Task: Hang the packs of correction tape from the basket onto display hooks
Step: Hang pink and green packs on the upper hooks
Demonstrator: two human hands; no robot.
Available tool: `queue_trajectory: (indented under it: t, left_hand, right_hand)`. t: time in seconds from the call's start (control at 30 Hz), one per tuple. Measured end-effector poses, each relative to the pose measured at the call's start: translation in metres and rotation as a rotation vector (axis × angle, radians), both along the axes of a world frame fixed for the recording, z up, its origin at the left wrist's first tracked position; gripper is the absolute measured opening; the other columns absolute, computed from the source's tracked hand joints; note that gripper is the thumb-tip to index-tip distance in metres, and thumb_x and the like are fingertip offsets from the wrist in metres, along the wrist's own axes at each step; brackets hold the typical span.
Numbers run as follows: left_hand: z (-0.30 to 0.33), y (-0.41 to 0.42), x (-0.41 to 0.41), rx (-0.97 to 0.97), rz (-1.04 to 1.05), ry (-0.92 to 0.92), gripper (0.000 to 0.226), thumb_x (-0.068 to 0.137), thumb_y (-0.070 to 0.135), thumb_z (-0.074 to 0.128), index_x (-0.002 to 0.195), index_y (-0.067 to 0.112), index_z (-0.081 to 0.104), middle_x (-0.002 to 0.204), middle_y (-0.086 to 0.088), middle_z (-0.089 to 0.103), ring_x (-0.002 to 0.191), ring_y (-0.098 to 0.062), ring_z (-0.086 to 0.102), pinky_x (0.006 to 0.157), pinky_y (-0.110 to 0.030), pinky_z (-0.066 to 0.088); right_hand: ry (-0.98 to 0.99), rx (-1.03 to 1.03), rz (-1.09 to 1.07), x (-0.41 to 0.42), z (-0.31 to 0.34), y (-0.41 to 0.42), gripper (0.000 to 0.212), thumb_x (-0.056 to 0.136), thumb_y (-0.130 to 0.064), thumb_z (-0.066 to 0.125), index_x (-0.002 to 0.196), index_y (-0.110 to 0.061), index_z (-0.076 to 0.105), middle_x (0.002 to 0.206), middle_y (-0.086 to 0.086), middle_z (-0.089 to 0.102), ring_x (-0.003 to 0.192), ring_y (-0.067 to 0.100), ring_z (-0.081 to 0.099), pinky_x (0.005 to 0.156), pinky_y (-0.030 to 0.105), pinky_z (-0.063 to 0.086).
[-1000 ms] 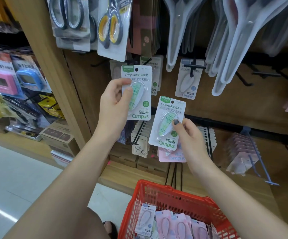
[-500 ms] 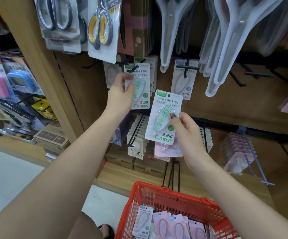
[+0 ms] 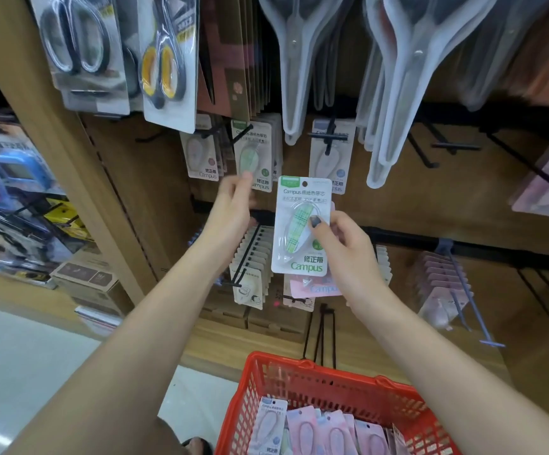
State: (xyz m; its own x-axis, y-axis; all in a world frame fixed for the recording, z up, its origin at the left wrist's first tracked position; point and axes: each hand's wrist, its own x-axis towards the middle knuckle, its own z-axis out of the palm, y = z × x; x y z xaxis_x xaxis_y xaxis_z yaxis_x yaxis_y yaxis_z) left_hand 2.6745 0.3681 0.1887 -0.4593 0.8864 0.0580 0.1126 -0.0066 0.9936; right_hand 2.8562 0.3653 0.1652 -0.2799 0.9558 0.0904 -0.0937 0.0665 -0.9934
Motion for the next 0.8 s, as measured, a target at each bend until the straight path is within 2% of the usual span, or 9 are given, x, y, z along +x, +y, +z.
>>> queue_trajectory:
  t: [0.03,0.1,0.2,0.33,0.43,0.53,0.6,0.7,0.8]
  left_hand:
    - [-0.001,-0.012,0.010,-0.033,-0.059,-0.077,0.034,0.111,0.051,0.033,0.113,0.031,0.060,0.113,0.004,0.071,0.111,-0.014,0.069,0.098,-0.037,0.056]
    - [-0.005,-0.034,0.025,-0.106,-0.210,-0.138,0.048,0.111,0.054,0.026,0.105,0.037,0.071,0.099,0.012,0.079,0.096,-0.007,0.076,0.085,-0.033,0.061]
    - [-0.025,-0.049,0.032,-0.057,-0.297,-0.162,0.041,0.108,0.051,0.037,0.134,0.033,0.063,0.125,0.004,0.075,0.115,-0.018,0.072,0.098,-0.053,0.058]
    - [-0.028,-0.061,0.031,-0.023,-0.210,-0.159,0.027,0.111,0.032,0.047,0.129,0.021,0.064,0.123,0.000,0.074,0.116,-0.021,0.071,0.094,-0.054,0.060]
    - [-0.024,-0.067,0.036,0.007,-0.193,-0.112,0.024,0.109,0.030,0.052,0.128,0.022,0.063,0.120,0.001,0.074,0.112,-0.018,0.073,0.081,-0.045,0.065]
    - [-0.019,-0.074,0.046,0.054,-0.234,-0.043,0.031,0.106,0.027,0.057,0.136,0.020,0.054,0.118,0.007,0.072,0.101,-0.003,0.074,0.066,-0.023,0.061]
    - [-0.017,-0.077,0.053,0.072,-0.280,-0.041,0.034,0.104,0.014,0.061,0.136,0.018,0.051,0.111,0.013,0.073,0.096,0.000,0.074,0.061,-0.021,0.060]
    - [-0.019,-0.077,0.058,0.065,-0.293,-0.023,0.040,0.101,0.010,0.066,0.136,0.019,0.051,0.106,0.021,0.074,0.097,-0.002,0.075,0.062,-0.025,0.061]
    - [-0.021,-0.075,0.057,0.072,-0.230,0.023,0.045,0.100,0.018,0.068,0.140,0.024,0.049,0.123,0.014,0.070,0.105,-0.001,0.072,0.077,-0.030,0.064]
  right_hand:
    - [-0.025,0.027,-0.001,-0.001,-0.001,-0.001,0.011,0.106,-0.028,0.060,0.104,-0.028,0.070,0.107,-0.006,0.076,0.099,0.011,0.075,0.072,0.031,0.063]
    - [-0.051,0.080,0.011,-0.005,-0.003,-0.004,0.011,0.105,-0.028,0.060,0.109,-0.027,0.070,0.106,-0.008,0.076,0.099,0.008,0.074,0.071,0.024,0.061]
    - [-0.019,0.093,0.049,-0.005,-0.003,-0.009,0.013,0.107,-0.023,0.057,0.113,-0.025,0.069,0.110,-0.006,0.076,0.098,0.006,0.074,0.072,0.020,0.059]
    - [-0.020,0.069,0.071,0.000,-0.004,-0.014,0.017,0.108,-0.023,0.056,0.119,-0.026,0.068,0.109,-0.006,0.076,0.102,0.011,0.073,0.086,0.034,0.061]
    - [0.027,-0.014,0.107,0.006,-0.002,-0.018,0.019,0.107,-0.024,0.057,0.123,-0.027,0.068,0.109,-0.001,0.078,0.104,0.019,0.075,0.087,0.046,0.062]
    - [0.067,-0.043,0.097,0.011,0.001,-0.022,0.020,0.106,-0.022,0.059,0.123,-0.023,0.069,0.111,0.001,0.077,0.105,0.022,0.075,0.081,0.042,0.064]
    - [0.109,-0.089,0.059,0.013,0.003,-0.025,0.020,0.105,-0.023,0.063,0.122,-0.019,0.071,0.111,0.001,0.078,0.102,0.023,0.076,0.076,0.043,0.063]
    - [0.128,-0.156,0.060,0.018,0.005,-0.027,0.022,0.105,-0.027,0.062,0.122,-0.017,0.072,0.115,0.005,0.077,0.101,0.027,0.077,0.078,0.050,0.061]
    - [0.177,-0.219,0.071,0.026,0.004,-0.025,0.024,0.107,-0.025,0.057,0.125,-0.015,0.070,0.120,0.010,0.076,0.109,0.030,0.074,0.089,0.050,0.061]
